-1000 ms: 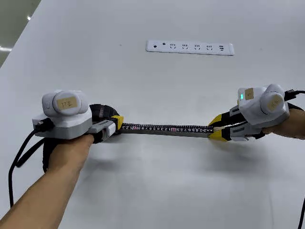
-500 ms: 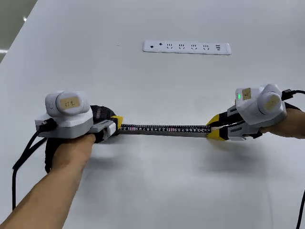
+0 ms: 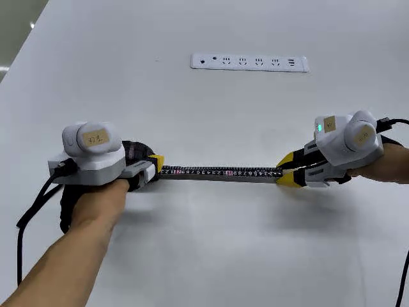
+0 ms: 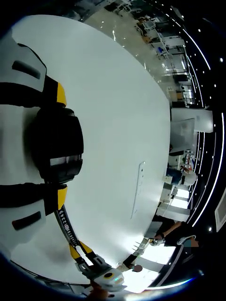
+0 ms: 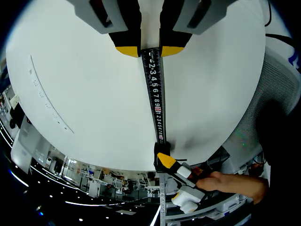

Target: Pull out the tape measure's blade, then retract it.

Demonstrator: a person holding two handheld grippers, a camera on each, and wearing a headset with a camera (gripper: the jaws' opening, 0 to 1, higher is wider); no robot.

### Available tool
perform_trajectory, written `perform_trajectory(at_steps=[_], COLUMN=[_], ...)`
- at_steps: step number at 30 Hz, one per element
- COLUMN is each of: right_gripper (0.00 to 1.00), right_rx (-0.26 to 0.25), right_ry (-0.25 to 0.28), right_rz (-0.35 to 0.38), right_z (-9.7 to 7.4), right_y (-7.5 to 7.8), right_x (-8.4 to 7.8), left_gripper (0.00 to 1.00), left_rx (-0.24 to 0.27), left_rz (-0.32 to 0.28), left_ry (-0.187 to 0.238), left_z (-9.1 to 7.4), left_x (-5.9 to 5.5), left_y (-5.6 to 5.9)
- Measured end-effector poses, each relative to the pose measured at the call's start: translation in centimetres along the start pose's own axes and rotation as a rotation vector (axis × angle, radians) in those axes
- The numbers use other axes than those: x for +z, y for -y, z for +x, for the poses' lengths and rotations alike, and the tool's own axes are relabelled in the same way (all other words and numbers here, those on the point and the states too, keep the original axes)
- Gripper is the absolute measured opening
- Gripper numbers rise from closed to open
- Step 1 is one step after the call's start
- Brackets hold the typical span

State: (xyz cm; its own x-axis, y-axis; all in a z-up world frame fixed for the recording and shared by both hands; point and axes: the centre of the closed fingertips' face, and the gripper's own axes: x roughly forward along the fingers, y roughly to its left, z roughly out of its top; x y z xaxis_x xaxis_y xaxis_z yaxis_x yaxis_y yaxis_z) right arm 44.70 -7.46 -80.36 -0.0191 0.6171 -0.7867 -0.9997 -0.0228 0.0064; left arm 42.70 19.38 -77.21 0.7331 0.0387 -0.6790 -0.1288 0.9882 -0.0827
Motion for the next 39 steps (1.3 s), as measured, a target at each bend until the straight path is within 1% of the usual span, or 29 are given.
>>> perform_trajectory(at_steps=[2, 5, 12, 15, 19, 25, 29, 39], right_gripper=[0.11, 0.11, 0.1, 0.1, 0.1, 0.1, 0.1, 0.1], right_rx=[0.0, 0.0, 0.001, 0.001, 0.001, 0.001, 0.001, 0.004], right_ry=[-0.002, -0.004, -0.007, -0.007, -0.007, -0.009, -0.013, -0.024], right_rz=[-0.001, -0.001, -0.005, -0.005, -0.007, -0.008, -0.009, -0.012], right_z=[0.0, 0.0, 0.01, 0.02, 0.02, 0.0, 0.0, 0.04], right_y=[-0.02, -0.02, -0.02, 0.01, 0.06, 0.13, 0.12, 0.07], right_x=[0.02, 0.05, 0.06, 0.05, 0.05, 0.06, 0.07, 0.08], left_gripper=[0.6, 0.6, 0.58, 0.57, 0.56, 0.56, 0.56, 0.57], left_rx=[0.001, 0.003, 0.006, 0.008, 0.001, -0.004, -0.009, -0.019], left_rz=[0.008, 0.005, 0.015, 0.02, 0.022, 0.018, 0.012, 0.007], left_ry=[-0.008, -0.023, -0.039, -0.035, -0.044, -0.04, -0.047, -0.04], left_z=[0.01, 0.0, -0.01, -0.03, 0.03, 0.1, 0.18, 0.2], left_x=[0.02, 0.03, -0.12, -0.16, -0.16, -0.19, -0.17, -0.14], left_y=[-0.01, -0.12, -0.24, -0.23, -0.24, -0.23, -0.22, -0.26])
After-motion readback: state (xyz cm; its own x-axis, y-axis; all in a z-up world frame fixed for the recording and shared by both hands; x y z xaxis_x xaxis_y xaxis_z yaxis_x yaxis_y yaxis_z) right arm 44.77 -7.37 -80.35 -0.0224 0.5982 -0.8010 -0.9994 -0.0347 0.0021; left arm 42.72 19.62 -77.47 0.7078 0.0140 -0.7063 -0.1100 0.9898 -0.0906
